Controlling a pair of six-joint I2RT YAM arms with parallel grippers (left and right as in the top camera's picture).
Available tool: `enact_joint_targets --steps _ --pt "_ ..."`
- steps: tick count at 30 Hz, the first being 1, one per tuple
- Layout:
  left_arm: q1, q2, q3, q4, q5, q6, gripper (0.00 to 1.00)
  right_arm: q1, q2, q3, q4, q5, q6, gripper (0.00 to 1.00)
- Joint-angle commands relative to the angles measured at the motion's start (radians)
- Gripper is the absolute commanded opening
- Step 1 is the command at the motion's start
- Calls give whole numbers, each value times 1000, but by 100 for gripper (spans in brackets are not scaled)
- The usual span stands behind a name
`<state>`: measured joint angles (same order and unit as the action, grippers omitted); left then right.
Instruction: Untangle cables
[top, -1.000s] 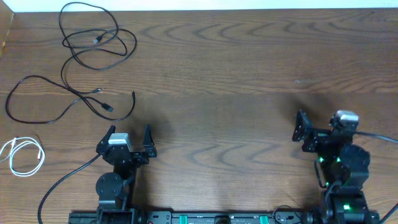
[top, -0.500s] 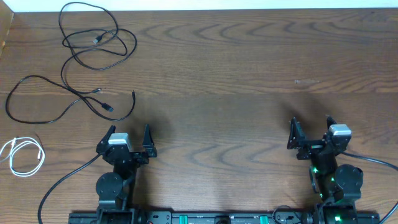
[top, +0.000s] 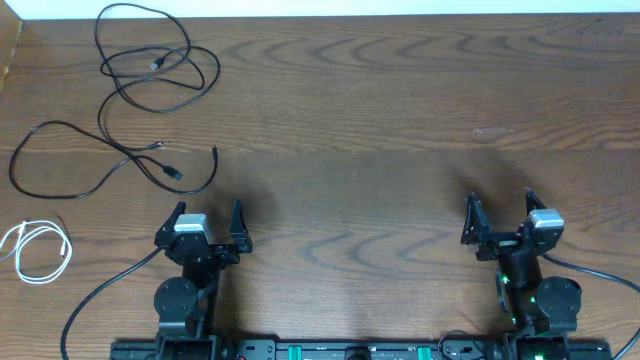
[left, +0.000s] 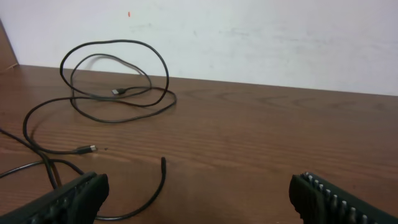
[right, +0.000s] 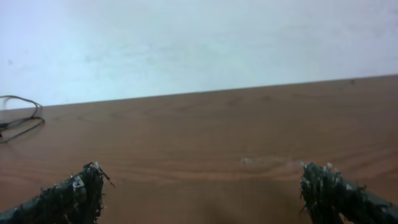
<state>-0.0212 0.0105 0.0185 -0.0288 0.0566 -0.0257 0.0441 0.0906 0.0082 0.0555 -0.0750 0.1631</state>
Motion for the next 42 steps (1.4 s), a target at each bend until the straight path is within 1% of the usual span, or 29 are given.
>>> enact_joint_targets --steps 1,5,8,14,22,30,42 --pt "5 -6 -14 -39 -2 2 98 10 -38 -3 -43 18 -23 99" --pt "5 -6 -14 -39 -2 2 98 10 -63 -3 -130 21 -48 99" --pt "5 -6 -14 -39 -2 2 98 10 -63 -3 -130 21 -116 99" --pt "5 -6 -14 -39 -2 2 98 9 -63 -3 -134 28 -180 99" --pt "5 -6 -14 -39 -2 2 98 -21 -60 -3 -134 31 -177 99" --pt "5 -6 -14 -39 -2 2 98 -7 -89 -3 -134 36 -177 99" --pt "5 -6 -14 -39 -2 2 98 1 -86 -3 -135 44 -179 99"
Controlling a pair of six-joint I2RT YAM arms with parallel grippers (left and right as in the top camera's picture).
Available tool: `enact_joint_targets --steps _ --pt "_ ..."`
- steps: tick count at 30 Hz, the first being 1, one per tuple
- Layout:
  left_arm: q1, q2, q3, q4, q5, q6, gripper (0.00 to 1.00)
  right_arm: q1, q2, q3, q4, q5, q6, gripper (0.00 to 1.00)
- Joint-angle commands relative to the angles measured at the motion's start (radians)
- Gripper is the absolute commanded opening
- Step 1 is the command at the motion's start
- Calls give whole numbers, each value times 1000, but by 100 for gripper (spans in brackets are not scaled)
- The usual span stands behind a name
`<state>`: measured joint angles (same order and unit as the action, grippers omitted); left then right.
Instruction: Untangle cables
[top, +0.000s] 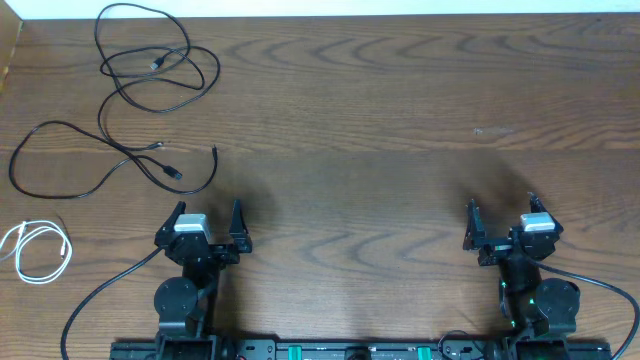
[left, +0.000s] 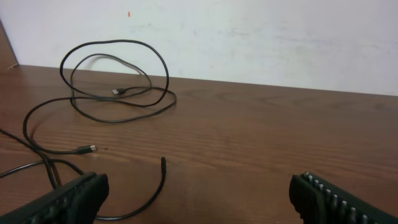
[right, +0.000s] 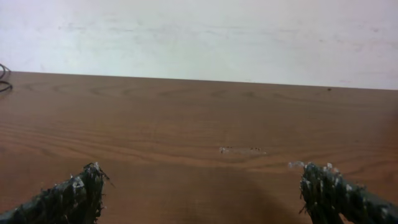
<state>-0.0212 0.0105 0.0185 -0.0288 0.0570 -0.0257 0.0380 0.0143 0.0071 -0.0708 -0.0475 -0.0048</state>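
Note:
Black cables (top: 150, 70) lie looped and crossed at the table's far left, seen also as black cables (left: 115, 78) in the left wrist view. One loose end (top: 214, 152) points toward my left gripper (top: 208, 217), which is open and empty near the front edge. A coiled white cable (top: 35, 250) rests at the left edge. My right gripper (top: 500, 215) is open and empty at the front right, far from every cable.
The wooden table (top: 400, 120) stretches between the arms, with a pale scuff mark (top: 490, 131) at the right. A white wall (left: 249, 37) rises behind the far edge.
My right gripper has turned slightly, so its view now faces the far edge squarely. The left gripper and the cables have not moved.

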Motion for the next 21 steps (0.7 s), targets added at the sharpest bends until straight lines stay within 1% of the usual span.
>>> enact_joint_targets --steps 1,21 --pt "5 -6 -14 -39 -2 2 98 7 -10 -2 -9 19 -11 99" --pt "5 -6 -14 -39 -2 2 98 -12 -10 -2 -9 19 -11 99"
